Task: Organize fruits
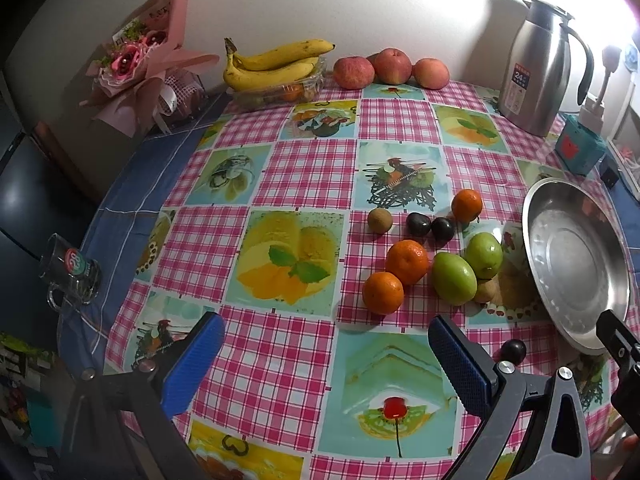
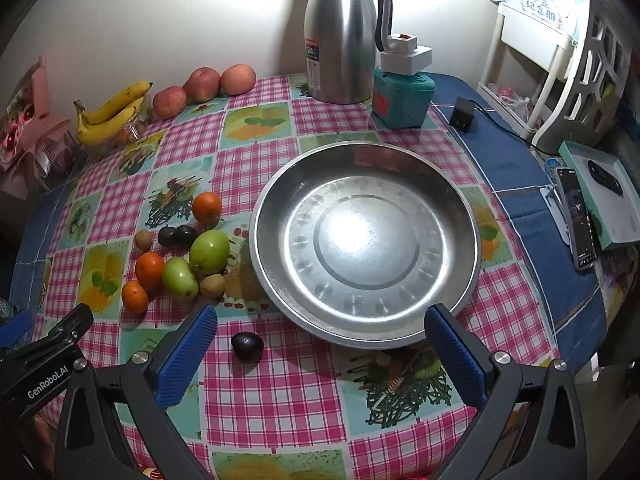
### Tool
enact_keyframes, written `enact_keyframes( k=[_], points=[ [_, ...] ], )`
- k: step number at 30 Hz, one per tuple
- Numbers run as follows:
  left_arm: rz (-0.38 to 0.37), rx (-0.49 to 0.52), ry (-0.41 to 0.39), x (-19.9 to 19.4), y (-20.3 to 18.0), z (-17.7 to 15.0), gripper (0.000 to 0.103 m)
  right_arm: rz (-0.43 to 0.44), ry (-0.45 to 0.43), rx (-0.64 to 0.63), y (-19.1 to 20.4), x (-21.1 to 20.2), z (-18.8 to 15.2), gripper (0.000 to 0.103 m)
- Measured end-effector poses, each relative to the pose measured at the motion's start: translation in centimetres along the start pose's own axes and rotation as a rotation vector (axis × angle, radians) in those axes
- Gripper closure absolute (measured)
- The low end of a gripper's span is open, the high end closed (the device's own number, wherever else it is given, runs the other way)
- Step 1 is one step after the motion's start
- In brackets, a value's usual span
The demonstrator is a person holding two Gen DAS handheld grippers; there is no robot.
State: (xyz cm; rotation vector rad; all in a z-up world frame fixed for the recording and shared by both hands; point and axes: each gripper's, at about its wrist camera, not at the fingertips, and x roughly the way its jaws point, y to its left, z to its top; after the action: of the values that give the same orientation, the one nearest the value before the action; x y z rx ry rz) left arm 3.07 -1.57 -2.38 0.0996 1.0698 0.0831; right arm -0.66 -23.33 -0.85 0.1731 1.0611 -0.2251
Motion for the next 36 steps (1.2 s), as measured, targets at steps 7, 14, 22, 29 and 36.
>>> enact_keyframes(
  k=[7,14,22,29,36],
  points=[
    [-0.002,0.001,-0.012,-0.40,-0.21,-0.12,0.000,0.002,-0.006,0.004,-0.09,-0.19,-0.01,0.000],
    [0.009,0.021,-0.022,-0.65,-0.57,0.03,0.000,0.006,-0.007,0.009,-0.22,-0.26,-0.01,0.000],
    [0.010,0.022,-0.020,-0.62,-0.59,0.01,0.000,0.008,-0.004,0.013,-0.27,-0.29,0.00,0.000],
    [0.010,0.021,-0.019,-0.58,-0.65,-0.04,0.000,0.008,-0.004,0.013,-0.31,-0.25,-0.03,0.000],
    [0.010,0.022,-0.018,-0.54,-0.63,-0.06,0.000,0.009,0.002,0.014,-0.25,-0.13,-0.10,0.000]
  ],
)
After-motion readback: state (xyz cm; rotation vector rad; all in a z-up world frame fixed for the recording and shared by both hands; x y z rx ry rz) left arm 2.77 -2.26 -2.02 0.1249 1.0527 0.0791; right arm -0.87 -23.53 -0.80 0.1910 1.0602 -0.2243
